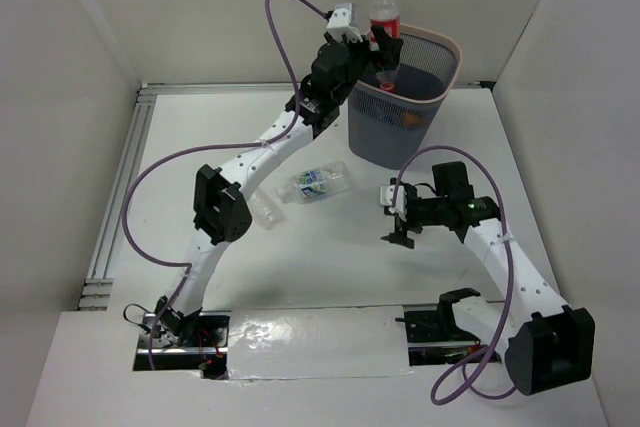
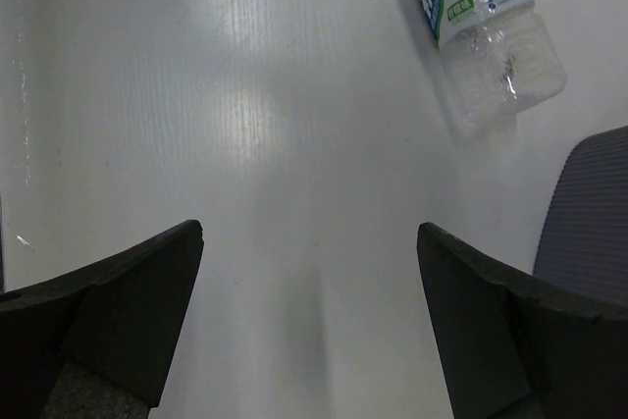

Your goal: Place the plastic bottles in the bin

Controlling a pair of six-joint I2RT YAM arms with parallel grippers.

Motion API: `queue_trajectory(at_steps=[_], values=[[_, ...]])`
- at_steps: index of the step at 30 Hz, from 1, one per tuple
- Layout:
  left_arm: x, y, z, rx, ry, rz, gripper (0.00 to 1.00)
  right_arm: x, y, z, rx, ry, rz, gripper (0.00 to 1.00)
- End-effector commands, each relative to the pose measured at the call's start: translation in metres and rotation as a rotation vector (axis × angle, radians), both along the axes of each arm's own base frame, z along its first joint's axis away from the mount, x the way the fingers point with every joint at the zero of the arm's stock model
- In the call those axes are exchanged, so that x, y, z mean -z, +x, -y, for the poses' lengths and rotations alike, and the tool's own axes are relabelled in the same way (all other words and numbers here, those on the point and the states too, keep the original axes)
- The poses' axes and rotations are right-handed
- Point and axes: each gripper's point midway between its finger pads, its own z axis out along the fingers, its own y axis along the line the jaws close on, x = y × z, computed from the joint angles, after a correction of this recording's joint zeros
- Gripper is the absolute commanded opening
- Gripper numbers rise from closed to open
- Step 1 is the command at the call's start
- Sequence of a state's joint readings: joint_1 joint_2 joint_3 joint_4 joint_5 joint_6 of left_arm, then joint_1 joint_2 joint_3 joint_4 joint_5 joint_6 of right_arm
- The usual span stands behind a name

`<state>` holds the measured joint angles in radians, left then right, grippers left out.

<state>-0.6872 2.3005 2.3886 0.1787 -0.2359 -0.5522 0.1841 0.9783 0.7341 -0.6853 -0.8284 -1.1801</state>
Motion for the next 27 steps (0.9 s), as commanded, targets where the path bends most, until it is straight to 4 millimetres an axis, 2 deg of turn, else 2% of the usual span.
queue_trajectory(at_steps=[1,4,5,6,8,9,11,12,13,14,15,16,17,18,19,20,21,22,23,24,25,26,27], values=[[-0.062,-0.011,-0.025,-0.053,-0.034,0.129,1.00,-0.004,0.017,-0.013,-0.047,0.011,0.095,0.97],[-0.082,-0.021,-0.033,-0.052,-0.026,0.162,1.00,0.004,0.028,-0.023,-0.071,-0.005,0.095,1.00],[-0.105,-0.032,-0.041,-0.054,-0.050,0.190,1.00,0.004,0.034,-0.027,-0.080,0.000,0.116,1.00],[-0.097,-0.032,-0.043,-0.061,-0.011,0.187,1.00,0.002,0.039,-0.032,-0.091,-0.004,0.128,1.00],[-0.111,-0.041,-0.051,-0.066,-0.003,0.199,1.00,0.000,0.054,-0.041,-0.103,-0.008,0.142,1.00],[-0.117,-0.050,-0.062,-0.084,0.015,0.200,1.00,-0.002,0.057,-0.048,-0.121,-0.004,0.153,1.00],[-0.124,-0.064,-0.082,-0.121,0.014,0.184,1.00,-0.010,0.077,-0.059,-0.119,0.003,0.204,1.00],[-0.121,-0.072,-0.094,-0.142,0.024,0.162,1.00,-0.013,0.085,-0.062,-0.113,0.013,0.220,1.00],[-0.116,-0.089,-0.121,-0.197,0.033,0.128,1.00,-0.011,0.094,-0.069,-0.112,0.015,0.224,1.00],[-0.107,-0.099,-0.135,-0.221,0.037,0.091,1.00,-0.017,0.104,-0.077,-0.121,0.031,0.272,1.00],[-0.097,-0.110,-0.148,-0.241,0.047,0.055,1.00,-0.017,0.112,-0.080,-0.121,0.035,0.284,1.00],[-0.035,-0.110,-0.169,-0.303,0.115,-0.092,1.00,-0.017,0.117,-0.085,-0.126,0.033,0.293,1.00],[-0.044,-0.135,-0.203,-0.342,0.074,-0.108,1.00,-0.013,0.125,-0.096,-0.148,0.031,0.295,1.00],[-0.024,-0.146,-0.218,-0.354,0.080,-0.166,1.00,-0.011,0.130,-0.100,-0.158,0.018,0.305,1.00],[0.043,-0.157,-0.236,-0.392,0.121,-0.330,1.00,-0.008,0.136,-0.105,-0.168,0.005,0.313,1.00],[0.066,-0.166,-0.259,-0.434,0.109,-0.396,1.00,-0.003,0.146,-0.114,-0.181,-0.008,0.315,1.00],[0.067,-0.187,-0.278,-0.445,0.064,-0.416,1.00,-0.002,0.154,-0.116,-0.175,-0.015,0.316,1.00],[0.086,-0.198,-0.288,-0.453,0.061,-0.462,1.00,0.001,0.157,-0.124,-0.195,-0.019,0.313,1.00],[0.133,-0.214,-0.299,-0.467,0.079,-0.577,1.00,0.006,0.170,-0.133,-0.197,-0.031,0.306,1.00],[0.146,-0.226,-0.303,-0.461,0.076,-0.608,1.00,0.012,0.176,-0.135,-0.192,-0.044,0.291,1.00],[0.147,-0.240,-0.310,-0.455,0.021,-0.617,1.00,0.016,0.180,-0.143,-0.205,-0.053,0.298,1.00],[0.176,-0.253,-0.314,-0.458,0.039,-0.672,1.00,0.021,0.182,-0.150,-0.211,-0.064,0.296,1.00],[0.189,-0.263,-0.320,-0.468,0.044,-0.706,1.00,0.032,0.195,-0.152,-0.194,-0.088,0.289,1.00]])
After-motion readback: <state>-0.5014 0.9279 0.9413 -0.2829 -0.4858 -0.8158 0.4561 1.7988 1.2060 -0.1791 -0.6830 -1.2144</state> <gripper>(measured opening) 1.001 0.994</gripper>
